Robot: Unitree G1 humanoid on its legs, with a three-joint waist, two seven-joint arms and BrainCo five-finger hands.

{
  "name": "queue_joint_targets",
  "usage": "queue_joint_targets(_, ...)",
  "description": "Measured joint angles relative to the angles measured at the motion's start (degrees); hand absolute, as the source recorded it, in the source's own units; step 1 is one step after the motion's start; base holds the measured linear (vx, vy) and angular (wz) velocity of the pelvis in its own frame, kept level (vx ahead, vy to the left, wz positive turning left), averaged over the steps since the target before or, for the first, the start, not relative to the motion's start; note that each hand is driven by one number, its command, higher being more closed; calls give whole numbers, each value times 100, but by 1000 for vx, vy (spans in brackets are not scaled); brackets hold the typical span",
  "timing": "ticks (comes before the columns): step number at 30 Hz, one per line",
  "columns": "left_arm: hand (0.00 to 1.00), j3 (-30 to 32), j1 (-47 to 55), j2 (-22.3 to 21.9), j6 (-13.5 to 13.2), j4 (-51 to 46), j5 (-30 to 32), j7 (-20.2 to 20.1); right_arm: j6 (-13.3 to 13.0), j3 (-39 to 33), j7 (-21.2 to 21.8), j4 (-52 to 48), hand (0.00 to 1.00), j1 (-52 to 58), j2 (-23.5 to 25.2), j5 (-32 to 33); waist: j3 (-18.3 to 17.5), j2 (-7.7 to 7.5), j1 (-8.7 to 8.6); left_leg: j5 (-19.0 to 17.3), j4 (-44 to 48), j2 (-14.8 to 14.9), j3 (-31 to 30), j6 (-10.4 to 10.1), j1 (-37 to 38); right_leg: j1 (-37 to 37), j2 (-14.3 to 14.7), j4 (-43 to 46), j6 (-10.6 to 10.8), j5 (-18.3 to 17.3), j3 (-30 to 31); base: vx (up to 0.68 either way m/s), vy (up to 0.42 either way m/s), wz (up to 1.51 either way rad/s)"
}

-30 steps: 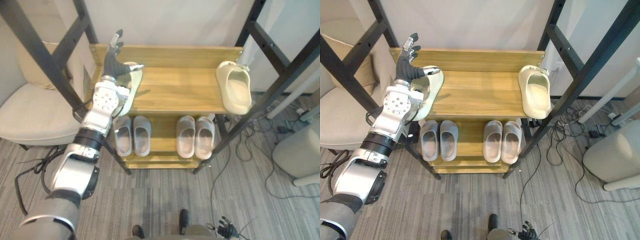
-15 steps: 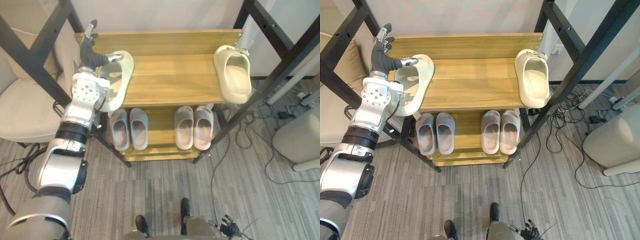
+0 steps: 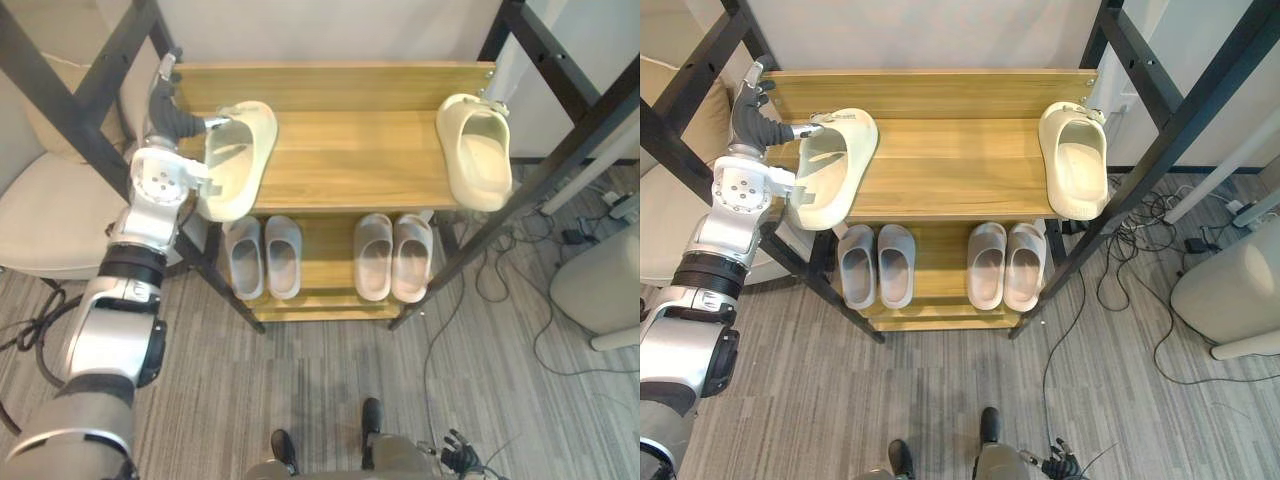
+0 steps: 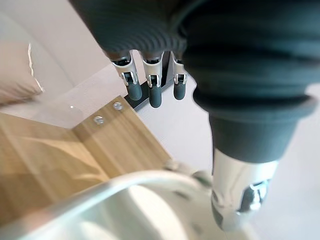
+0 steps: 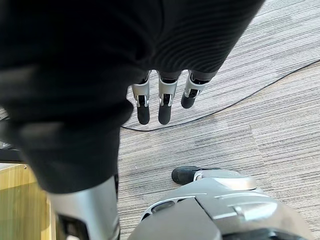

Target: Organize the slippers on the shoe rack

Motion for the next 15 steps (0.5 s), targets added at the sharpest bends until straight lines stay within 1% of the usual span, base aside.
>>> queue_joint_targets(7, 0, 2, -27, 148, 14, 3, 397, 0, -13, 2, 62, 8, 0, -31, -39, 74, 66, 12, -9, 0, 4, 38, 35, -4, -59, -120, 29, 88, -14, -34, 37, -9, -17, -2)
queue_joint_targets(8, 0, 2, -87, 152, 31, 6, 503, 0, -27, 2, 62, 12, 0, -32, -45, 93, 69, 8, -8, 1, 8, 41, 41, -5, -98, -185, 28, 134, -16, -39, 49, -30, -29, -4)
queue_joint_targets(9, 0, 3, -123, 157, 103, 8, 593, 0, -34, 2, 61, 12, 0, -39, -47, 136, 85, 4, -5, 3, 9, 41, 52, -6, -99, -197, 28, 149, -16, -39, 66, -25, -23, -4)
queue_joint_targets(14, 0, 0, -160, 158, 160, 32, 795, -1, -48, 2, 59, 27, 0, -40, -45, 187, 103, -2, -13, 3, 10, 38, 68, -6, -89, -207, 24, 169, -14, -40, 83, -4, -4, -1)
queue_joint_targets(15, 100, 0, -162, 158, 175, 33, 819, -1, -49, 1, 58, 27, 0, -40, -45, 189, 108, 0, -15, 3, 10, 37, 70, -6, -90, -209, 22, 170, -14, -40, 85, 0, 0, 0)
